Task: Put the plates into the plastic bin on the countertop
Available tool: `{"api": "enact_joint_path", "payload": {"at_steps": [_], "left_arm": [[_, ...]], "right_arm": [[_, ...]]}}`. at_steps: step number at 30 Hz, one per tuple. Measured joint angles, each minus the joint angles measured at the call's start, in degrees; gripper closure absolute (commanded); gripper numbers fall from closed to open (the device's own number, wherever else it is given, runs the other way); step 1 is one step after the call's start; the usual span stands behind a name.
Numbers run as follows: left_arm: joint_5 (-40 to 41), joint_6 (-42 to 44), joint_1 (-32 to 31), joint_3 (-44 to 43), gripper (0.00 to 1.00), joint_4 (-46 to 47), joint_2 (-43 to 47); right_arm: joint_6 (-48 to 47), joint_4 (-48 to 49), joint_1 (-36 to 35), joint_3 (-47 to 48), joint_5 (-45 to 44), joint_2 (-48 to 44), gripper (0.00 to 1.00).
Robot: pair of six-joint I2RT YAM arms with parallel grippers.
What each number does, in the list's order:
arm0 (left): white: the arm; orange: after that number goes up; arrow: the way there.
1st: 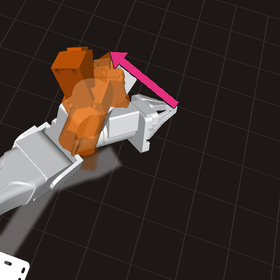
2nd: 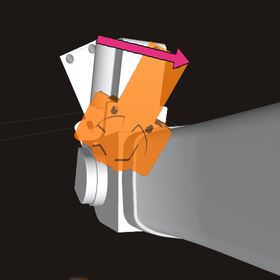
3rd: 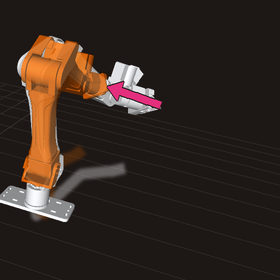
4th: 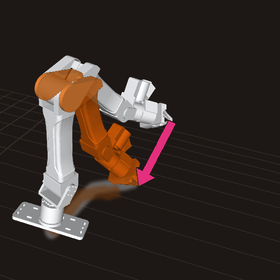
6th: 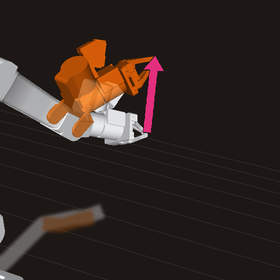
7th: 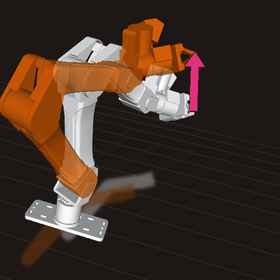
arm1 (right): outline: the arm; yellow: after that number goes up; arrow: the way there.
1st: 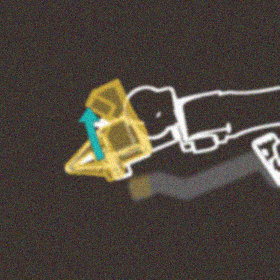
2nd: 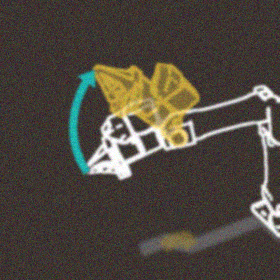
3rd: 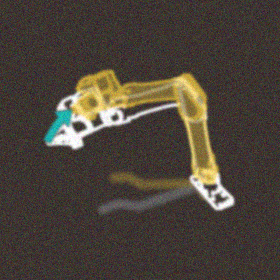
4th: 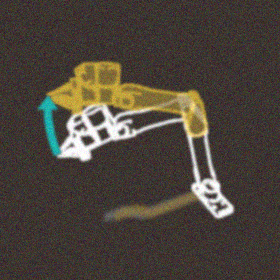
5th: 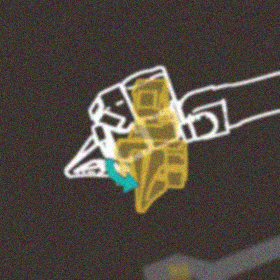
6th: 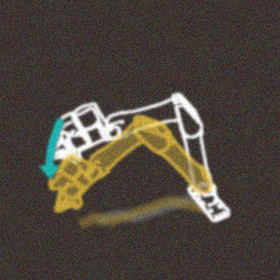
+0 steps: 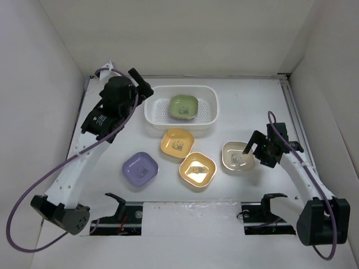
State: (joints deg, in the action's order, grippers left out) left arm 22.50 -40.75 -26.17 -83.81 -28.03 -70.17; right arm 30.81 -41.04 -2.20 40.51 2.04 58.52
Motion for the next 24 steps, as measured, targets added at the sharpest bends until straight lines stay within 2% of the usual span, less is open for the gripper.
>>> {"api": "enact_joint_path", "payload": {"at_steps": [5, 7, 10, 11, 13, 14, 19, 24], "left_arm": [[-1.73, 3.85, -0.09, 3.76, 0.00, -0.09, 3.98], [-2.67, 4.66, -0.09, 5.29, 0.00, 0.00, 3.39], [-4.17, 5.33, -0.09, 7.21, 0.00, -0.09, 0.94], [-4.74, 5.46, -0.09, 7.56, 0.00, -0.13, -0.07], [-5.57, 5.77, -0.09, 8.41, 0.00, -0.09, -1.42], [-5.81, 5.79, -0.09, 8.85, 0.00, -0.13, -1.81], [-6.32, 5.44, 1.70, 9.29, 0.00, -0.24, -1.86], [-8.39, 5.01, 8.61, 11.19, 0.00, 0.28, -0.94]], "right_arm": [[1.92, 5.84, 1.51, -4.61, 0.26, 5.18, 0.07], [2.54, 8.35, 1.55, -5.90, 0.55, 6.67, 0.15], [3.19, 11.26, 1.55, -6.62, 1.09, 10.10, 0.57], [3.23, 12.35, 1.55, -6.73, 1.44, 11.43, 0.78], [3.54, 13.70, 1.55, -6.88, 2.03, 13.22, 0.96], [3.98, 14.34, 1.64, -6.82, 2.95, 13.40, 1.00], [4.85, 12.66, 1.55, -5.73, 0.85, 10.03, 1.00], [6.56, 2.86, 1.55, -2.93, -2.25, -3.89, 1.00]]}}
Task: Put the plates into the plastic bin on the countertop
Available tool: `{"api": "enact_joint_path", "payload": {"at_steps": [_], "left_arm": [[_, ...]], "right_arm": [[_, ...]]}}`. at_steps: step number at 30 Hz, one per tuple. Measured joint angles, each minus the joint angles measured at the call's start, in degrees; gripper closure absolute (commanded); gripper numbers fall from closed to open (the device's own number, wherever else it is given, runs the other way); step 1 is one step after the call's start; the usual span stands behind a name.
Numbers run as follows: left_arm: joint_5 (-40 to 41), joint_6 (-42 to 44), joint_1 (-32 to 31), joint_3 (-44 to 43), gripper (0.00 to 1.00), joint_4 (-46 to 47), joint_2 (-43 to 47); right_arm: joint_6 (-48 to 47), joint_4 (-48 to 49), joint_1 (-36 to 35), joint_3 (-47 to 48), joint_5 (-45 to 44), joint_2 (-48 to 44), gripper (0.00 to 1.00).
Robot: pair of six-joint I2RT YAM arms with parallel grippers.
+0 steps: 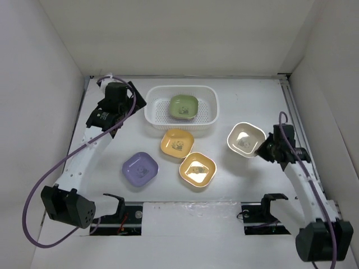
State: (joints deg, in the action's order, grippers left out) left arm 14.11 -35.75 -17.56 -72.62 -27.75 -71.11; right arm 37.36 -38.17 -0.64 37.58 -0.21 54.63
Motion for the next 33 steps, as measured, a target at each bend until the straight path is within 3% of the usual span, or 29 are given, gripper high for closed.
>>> {"api": "enact_joint_path", "payload": {"at_steps": [4, 8, 10, 15, 21, 23, 26, 31, 33], "left_arm": [[0.70, -0.33, 2.80, 1.03, 0.00, -0.22, 0.17], [1.62, -1.95, 2.60, 4.68, 0.00, 0.83, 1.97], [2.12, -3.06, 2.60, 8.39, 0.00, 0.55, 4.33], [1.66, -5.03, 3.87, 14.88, 0.00, 0.39, 8.44], [-4.31, -4.48, 17.14, 22.80, 0.00, 2.36, 7.28], [-5.09, -4.33, 18.99, 24.68, 0.00, 2.16, 7.10], [-5.92, -4.11, 18.97, 24.96, 0.00, 1.81, 7.56], [-7.52, -3.17, 18.88, 24.59, 0.00, 0.55, 10.23], [-8.50, -2.97, 18.88, 24.33, 0.00, -0.74, 12.39]], "right_arm": [[0.57, -5.57, 0.17, 8.39, -0.87, -9.55, 1.00], [-1.01, -3.61, -1.33, 17.07, 2.27, -10.60, 1.00], [-2.80, -3.08, -4.55, 23.32, 4.59, -4.66, 1.00], [-5.44, 2.60, -13.53, 40.63, 6.49, 21.18, 1.00], [-5.66, 3.87, -20.11, 56.85, 6.69, 47.45, 1.00], [-5.55, 3.67, -21.62, 62.38, 6.64, 54.47, 1.00], [-4.96, 3.26, -23.04, 68.28, 6.21, 62.12, 1.00], [-3.06, 3.19, -23.69, 69.51, 5.99, 67.25, 1.00], [-2.58, 3.26, -23.71, 69.55, 5.77, 68.57, 0.93]]}}
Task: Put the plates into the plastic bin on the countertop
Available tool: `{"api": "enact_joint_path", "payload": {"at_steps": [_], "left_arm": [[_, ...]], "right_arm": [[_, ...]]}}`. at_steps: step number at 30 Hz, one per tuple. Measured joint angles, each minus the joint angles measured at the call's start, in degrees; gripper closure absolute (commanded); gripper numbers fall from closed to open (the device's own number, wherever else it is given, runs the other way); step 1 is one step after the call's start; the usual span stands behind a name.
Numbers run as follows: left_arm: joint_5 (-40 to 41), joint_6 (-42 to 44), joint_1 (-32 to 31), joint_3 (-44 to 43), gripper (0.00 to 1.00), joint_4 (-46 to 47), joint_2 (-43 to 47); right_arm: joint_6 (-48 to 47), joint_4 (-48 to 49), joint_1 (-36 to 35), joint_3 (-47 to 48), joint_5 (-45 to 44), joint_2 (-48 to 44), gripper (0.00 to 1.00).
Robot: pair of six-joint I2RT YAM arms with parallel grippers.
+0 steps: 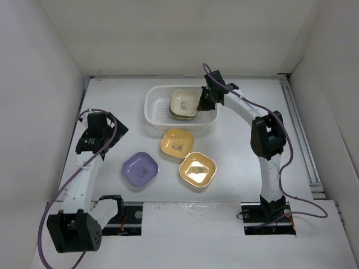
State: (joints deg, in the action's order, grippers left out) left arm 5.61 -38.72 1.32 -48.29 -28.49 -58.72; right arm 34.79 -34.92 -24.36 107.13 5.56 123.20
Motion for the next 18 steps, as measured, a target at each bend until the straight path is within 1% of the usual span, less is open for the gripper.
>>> {"api": "enact_joint_path", "payload": {"at_steps": [2, 3, 4, 6, 7, 8, 9, 10, 11, 12, 15, 18], "left_arm": [[-0.83, 0.35, 0.00, -0.52, 0.00, -1.49, 2.71], [-1.05, 0.42, 0.00, -0.90, 0.00, -2.25, 4.00], [-1.46, 0.52, 0.00, -1.40, 0.00, -2.97, 5.16], [-2.60, 0.66, -0.13, -2.34, 0.00, -4.11, 7.06], [-3.10, 0.61, -0.17, -2.67, 0.00, -4.74, 8.00], [-3.56, 0.46, -0.24, -2.86, 0.00, -5.31, 8.79], [-3.89, 0.22, -0.24, -2.84, 0.00, -5.79, 9.57], [-4.28, -0.15, -0.35, -2.80, 0.00, -6.60, 10.36], [-4.59, -0.70, -0.59, -2.64, 0.00, -7.34, 11.21], [-4.68, -1.33, -0.63, -1.88, 0.00, -7.34, 12.24], [-5.29, -3.69, -1.40, 1.88, 0.00, -8.94, 14.78], [-5.86, -5.95, -2.03, 6.08, 0.00, -10.19, 15.08]], "right_arm": [[0.37, -0.04, 0.00, 0.00, -0.13, 0.94, 0.80], [0.61, -0.02, -0.07, -0.02, -0.09, 1.16, 0.60], [0.90, 0.11, -0.15, -0.04, 0.02, 1.22, 0.48], [1.11, 1.20, -0.55, -0.02, 0.26, 1.18, 0.31], [1.07, 1.79, -0.83, 0.02, 0.46, 1.14, 0.27], [1.11, 2.08, -1.11, 0.09, 0.42, 1.14, 0.19], [1.16, 2.19, -1.40, 0.33, 0.44, 1.14, 0.19], [1.09, 2.12, -1.70, 0.83, 0.46, 1.14, 0.08], [1.11, 1.97, -2.01, 1.29, 0.48, 1.14, 0.06], [0.87, 1.95, -2.29, 2.03, 0.44, 1.14, 0.00], [0.31, 2.21, -3.17, 3.06, 0.26, -0.17, 0.00], [-0.94, 2.19, -3.96, 3.02, 0.33, -3.45, 0.00]]}}
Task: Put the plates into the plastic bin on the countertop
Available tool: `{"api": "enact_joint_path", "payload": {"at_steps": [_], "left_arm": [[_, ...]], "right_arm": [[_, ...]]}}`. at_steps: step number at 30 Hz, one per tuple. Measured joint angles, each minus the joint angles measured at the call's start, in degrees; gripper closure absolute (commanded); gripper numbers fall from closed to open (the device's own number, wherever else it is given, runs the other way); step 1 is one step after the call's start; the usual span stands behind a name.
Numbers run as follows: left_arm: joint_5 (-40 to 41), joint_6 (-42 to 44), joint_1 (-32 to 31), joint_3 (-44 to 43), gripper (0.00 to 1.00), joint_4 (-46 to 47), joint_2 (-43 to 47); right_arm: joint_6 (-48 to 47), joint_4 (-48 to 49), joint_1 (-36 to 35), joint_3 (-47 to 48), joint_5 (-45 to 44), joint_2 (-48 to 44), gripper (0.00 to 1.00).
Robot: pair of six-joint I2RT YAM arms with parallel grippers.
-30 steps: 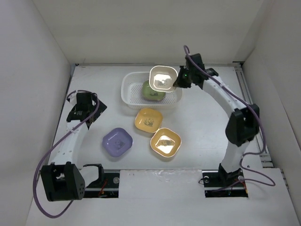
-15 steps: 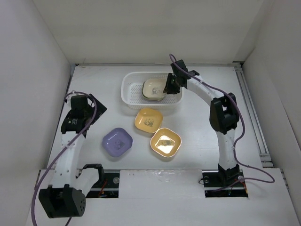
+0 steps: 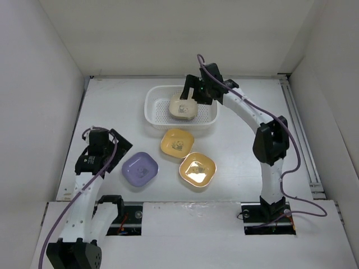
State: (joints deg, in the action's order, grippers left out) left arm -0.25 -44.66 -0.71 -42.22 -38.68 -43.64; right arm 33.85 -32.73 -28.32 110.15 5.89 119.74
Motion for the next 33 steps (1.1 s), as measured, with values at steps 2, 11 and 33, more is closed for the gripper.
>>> {"api": "enact_joint_path", "payload": {"at_steps": [2, 11, 33], "left_arm": [[-0.17, -1.75, -0.07, 2.32, 0.00, -1.99, -0.70], [2.27, -7.32, -0.07, 3.41, 0.00, -6.88, -6.67], [6.34, -14.84, -0.07, 4.17, 0.32, -5.51, -21.62]], "right_arm": [[-1.60, 0.02, -0.59, -0.11, 0.15, -2.93, 0.00], [-6.14, 5.57, -1.75, -12.83, 3.17, -21.40, 0.00], [-6.60, 14.19, 8.46, -21.11, 17.97, -25.86, 0.00]]}}
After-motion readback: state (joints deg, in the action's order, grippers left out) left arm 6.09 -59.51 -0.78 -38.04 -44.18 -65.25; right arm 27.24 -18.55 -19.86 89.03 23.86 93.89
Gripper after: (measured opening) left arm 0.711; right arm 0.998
